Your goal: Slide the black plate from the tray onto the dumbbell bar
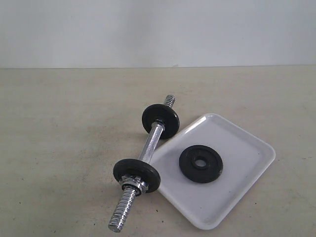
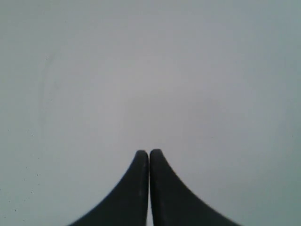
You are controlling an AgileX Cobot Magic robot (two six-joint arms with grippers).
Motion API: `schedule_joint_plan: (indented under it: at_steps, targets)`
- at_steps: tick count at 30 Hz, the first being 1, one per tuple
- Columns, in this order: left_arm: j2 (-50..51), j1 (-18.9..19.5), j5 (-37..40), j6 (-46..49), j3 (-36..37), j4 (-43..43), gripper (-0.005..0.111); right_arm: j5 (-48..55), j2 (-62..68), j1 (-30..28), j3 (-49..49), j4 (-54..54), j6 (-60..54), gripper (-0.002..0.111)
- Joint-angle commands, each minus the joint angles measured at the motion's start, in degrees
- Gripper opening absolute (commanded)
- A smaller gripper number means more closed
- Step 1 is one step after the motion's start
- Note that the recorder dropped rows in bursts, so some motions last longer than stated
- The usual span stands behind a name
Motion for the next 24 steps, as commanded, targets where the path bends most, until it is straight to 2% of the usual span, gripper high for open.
schedule_joint_plan:
  at_steps: [1,4,5,8,10,11,14,18,24]
  targets:
    - [-0.15,-0.37,-0.88,0.16,-0.13,-0.38,0.004,-0.54,-0.23,0.05,0.0,0.16,0.08,0.0]
    - [-0.15,-0.37,-7.0,-1.4,-0.13,-2.0,0.004,-1.52,-0.23,0.05,0.0,0.16,2.85,0.0]
    - [-0.15,-0.37,-11.76,-3.7,-0.13,-5.07,0.004,-1.76,-0.23,0.05,0.0,0.16,5.39,0.0]
    - [-0.15,-0.37,-25.96,-16.09,-0.13,-14.44,0.004,-2.75,-0.23,0.05,-0.11,0.16,19.24,0.0]
    - [-0.15,-0.37,-32.68,-24.76,-0.13,-18.72,0.004,-2.64,-0.23,0.05,-1.48,-0.08,27.47,0.0]
    - [-0.15,-0.37,-36.63,-30.85,-0.13,-19.04,0.004,-2.52,-0.23,0.05,-2.14,-0.38,31.57,0.0]
    - [-0.15,-0.37,-44.98,-38.88,-0.13,-18.6,0.004,-3.03,-0.23,0.05,-3.67,-0.53,37.6,0.0]
    - [-0.15,-0.37,-52.44,-39.92,-0.13,-18.6,0.004,-3.69,-0.23,0.05,-4.01,0.33,37.6,0.0]
    - [-0.15,-0.37,-54.68,-39.92,-0.13,-18.47,0.004,-3.83,-0.23,0.05,-4.01,1.01,37.6,0.0]
